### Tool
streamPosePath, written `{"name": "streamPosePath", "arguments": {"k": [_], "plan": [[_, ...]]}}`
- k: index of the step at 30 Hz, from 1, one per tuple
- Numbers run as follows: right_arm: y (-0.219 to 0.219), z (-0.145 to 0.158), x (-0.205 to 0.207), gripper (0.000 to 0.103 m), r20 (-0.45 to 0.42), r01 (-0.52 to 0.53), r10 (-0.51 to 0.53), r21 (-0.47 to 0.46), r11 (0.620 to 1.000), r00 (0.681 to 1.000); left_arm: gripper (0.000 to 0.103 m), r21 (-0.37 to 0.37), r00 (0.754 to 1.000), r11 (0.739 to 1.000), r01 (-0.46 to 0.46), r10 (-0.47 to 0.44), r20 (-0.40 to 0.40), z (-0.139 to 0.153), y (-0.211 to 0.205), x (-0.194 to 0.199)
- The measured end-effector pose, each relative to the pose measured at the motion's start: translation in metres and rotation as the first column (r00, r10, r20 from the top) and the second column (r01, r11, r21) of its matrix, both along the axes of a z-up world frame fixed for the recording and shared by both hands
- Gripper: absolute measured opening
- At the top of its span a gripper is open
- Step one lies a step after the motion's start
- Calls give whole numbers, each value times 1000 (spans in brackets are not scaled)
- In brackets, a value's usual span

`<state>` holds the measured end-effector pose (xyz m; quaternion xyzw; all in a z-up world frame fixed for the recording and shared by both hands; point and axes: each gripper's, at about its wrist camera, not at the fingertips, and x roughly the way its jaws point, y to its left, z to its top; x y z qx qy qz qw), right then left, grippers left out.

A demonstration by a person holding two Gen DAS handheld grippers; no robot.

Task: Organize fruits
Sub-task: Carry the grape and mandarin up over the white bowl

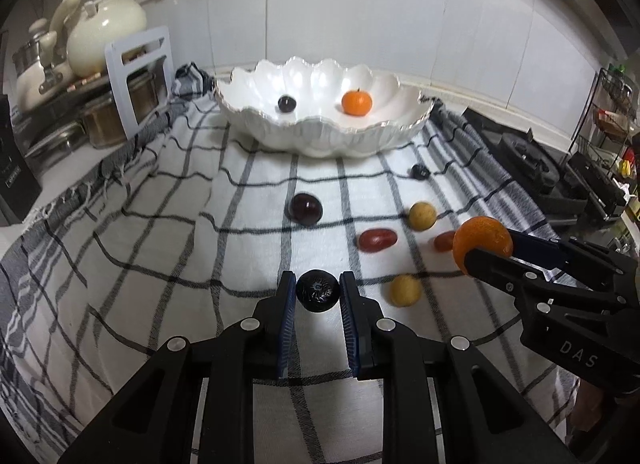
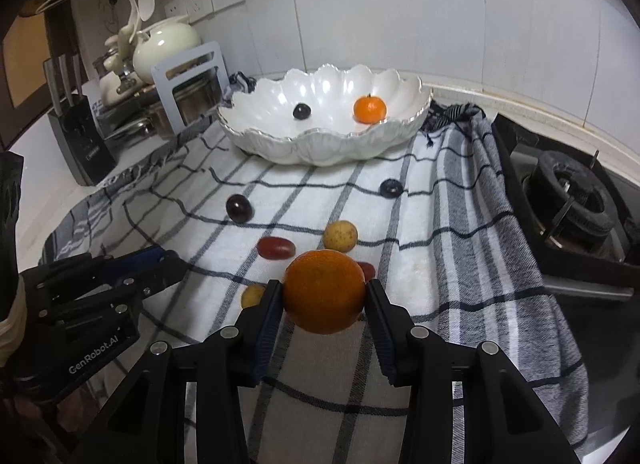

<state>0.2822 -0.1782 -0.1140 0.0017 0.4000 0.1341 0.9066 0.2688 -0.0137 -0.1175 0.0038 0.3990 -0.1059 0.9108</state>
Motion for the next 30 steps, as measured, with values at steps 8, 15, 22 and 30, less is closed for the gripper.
{"name": "streamPosePath", "arguments": {"k": [8,15,22,30], "plan": [[-2,19,-8,40,72,0,-1,18,1000,997,23,-7,998,1000,-8,9,56,20,2,-7],[-2,39,-12,40,128,-5,0,40,999,992,23,-28,995,999,-18,21,99,38,3,-9],[-5,60,-8,40,195,5,-18,64,998,981,23,-36,986,999,-15,21,165,61,3,-5],[-2,79,4,40,266,4,-18,55,998,964,23,-29,970,999,-24,31,241,84,6,7]]}}
